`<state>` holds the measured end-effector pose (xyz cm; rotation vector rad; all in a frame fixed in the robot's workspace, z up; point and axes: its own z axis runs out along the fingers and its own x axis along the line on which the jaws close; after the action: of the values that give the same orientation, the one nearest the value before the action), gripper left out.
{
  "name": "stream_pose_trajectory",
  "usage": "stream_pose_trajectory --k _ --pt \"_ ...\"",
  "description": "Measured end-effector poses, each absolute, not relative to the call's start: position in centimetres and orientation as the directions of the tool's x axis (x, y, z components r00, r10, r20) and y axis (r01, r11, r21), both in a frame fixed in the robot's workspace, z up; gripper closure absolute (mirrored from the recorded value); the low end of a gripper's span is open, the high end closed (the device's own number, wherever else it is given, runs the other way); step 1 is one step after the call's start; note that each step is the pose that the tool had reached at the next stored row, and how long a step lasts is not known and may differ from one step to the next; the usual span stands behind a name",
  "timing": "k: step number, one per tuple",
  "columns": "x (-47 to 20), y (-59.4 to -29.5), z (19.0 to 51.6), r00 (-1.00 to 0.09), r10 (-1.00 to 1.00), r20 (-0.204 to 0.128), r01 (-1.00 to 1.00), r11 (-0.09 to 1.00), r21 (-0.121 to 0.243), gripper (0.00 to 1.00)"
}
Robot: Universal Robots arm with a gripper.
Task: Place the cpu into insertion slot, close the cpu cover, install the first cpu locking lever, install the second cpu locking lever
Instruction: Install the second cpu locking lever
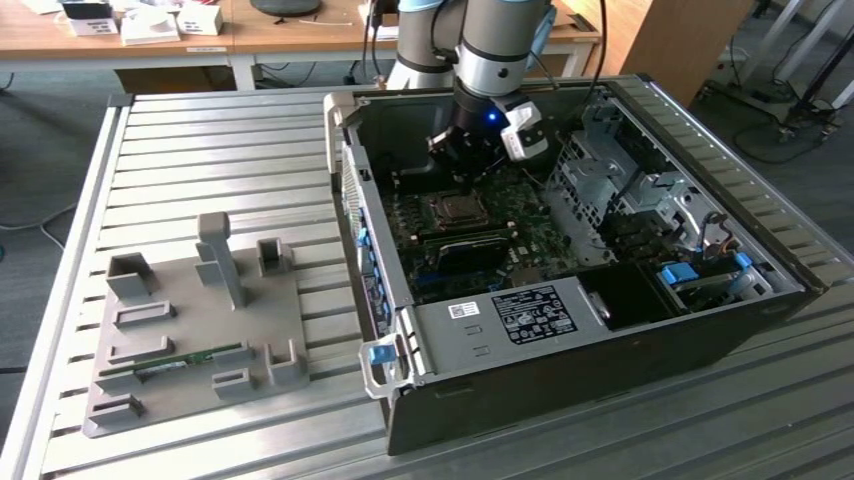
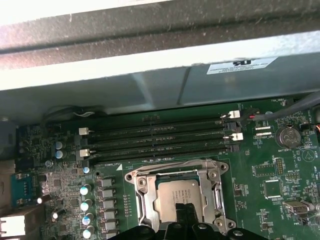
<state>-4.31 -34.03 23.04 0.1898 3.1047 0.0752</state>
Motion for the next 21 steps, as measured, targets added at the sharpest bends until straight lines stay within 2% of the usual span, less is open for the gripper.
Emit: stream_pose_trajectory --k 21 --pt "-4.31 -34.40 23.32 -0.992 0.123 -0.027 0.121 0.991 0.050 0.89"
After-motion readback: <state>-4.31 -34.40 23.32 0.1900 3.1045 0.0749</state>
